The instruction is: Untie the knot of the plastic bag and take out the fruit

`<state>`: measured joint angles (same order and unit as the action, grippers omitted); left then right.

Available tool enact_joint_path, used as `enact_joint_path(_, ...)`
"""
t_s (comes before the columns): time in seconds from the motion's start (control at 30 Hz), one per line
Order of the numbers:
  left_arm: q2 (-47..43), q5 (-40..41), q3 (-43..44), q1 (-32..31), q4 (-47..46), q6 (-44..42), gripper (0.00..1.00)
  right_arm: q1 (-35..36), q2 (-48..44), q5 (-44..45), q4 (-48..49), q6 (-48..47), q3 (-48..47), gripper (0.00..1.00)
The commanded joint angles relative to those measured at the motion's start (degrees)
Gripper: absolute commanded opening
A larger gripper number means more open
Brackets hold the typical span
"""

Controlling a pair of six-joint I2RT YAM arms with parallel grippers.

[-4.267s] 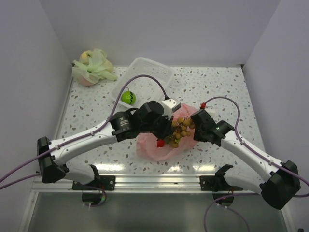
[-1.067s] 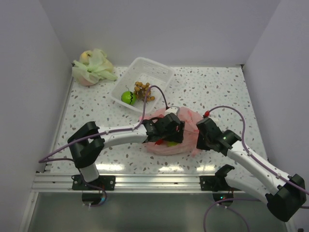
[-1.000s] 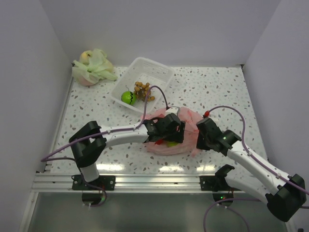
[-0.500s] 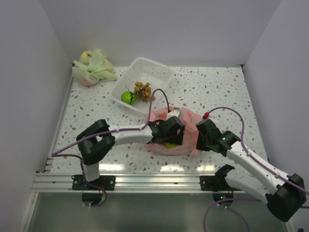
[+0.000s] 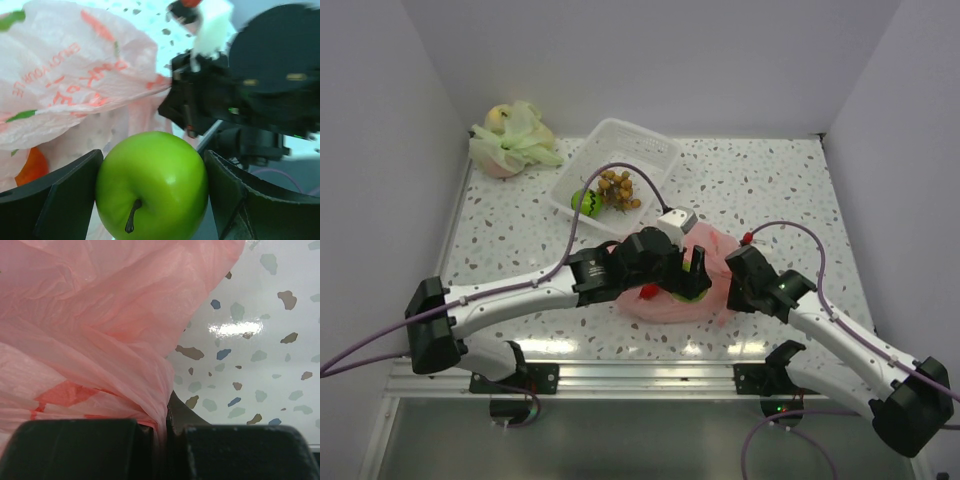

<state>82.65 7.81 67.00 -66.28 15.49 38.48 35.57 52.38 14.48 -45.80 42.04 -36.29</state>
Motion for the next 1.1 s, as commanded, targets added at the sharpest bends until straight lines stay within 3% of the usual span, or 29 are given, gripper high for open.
enact_joint_path(0.0, -3.5, -6.1, 5.5, 0.9, -0.2, -6.2, 0.38, 0.0, 0.9, 1.6, 0.4, 0.8, -0.1, 0.0)
enact_joint_path(0.2, -5.0, -5.7, 13.3, 9.0, 2.8, -9.6, 0.38, 0.0, 0.6, 1.4, 0.3, 0.5, -0.1, 0.0)
enact_joint_path(0.3, -1.8, -1.8, 19.7, 17.0, 8.1, -9.4, 0.37, 0.0, 0.1, 1.0, -0.1, 0.5, -0.3, 0.0)
enact_joint_path(0.43, 2.5, -1.0, 23.8, 29.1, 8.2, -8.7, 0.37, 0.0, -0.5, 0.7, -0.3, 0.3, -0.9, 0.0)
enact_joint_path(0.73, 23.0, -4.7, 31.2, 41.7, 3.7, -8.3, 0.41, -0.1, -0.8, 0.1, -0.5, 0.1, -2.0, 0.0)
enact_joint_path(0.83, 27.3, -4.0, 36.4, 42.4, 4.7, -8.6, 0.53, 0.0, -0.9, 0.1, -0.5, 0.1, -2.2, 0.0)
enact_joint_path(0.87, 29.1, -3.5, 37.3, 42.5, 5.0, -8.7, 0.68, 0.0, -0.7, 0.0, -0.5, -0.1, -2.2, 0.0)
enact_joint_path(0.93, 29.8, -3.2, 38.5, 42.5, 4.6, -8.9, 0.83, 0.1, -0.8, 0.1, -0.6, -0.2, -2.4, 0.0)
enact_joint_path(0.97, 29.5, -3.3, 38.4, 42.5, 3.9, -9.0, 0.97, 0.0, -0.9, 0.1, -0.6, -0.3, -2.4, 0.0)
enact_joint_path(1.07, 27.2, -3.1, 37.2, 42.5, 3.4, -9.6, 1.0, 0.0, -1.1, 0.2, -0.8, -0.3, -2.5, 0.0)
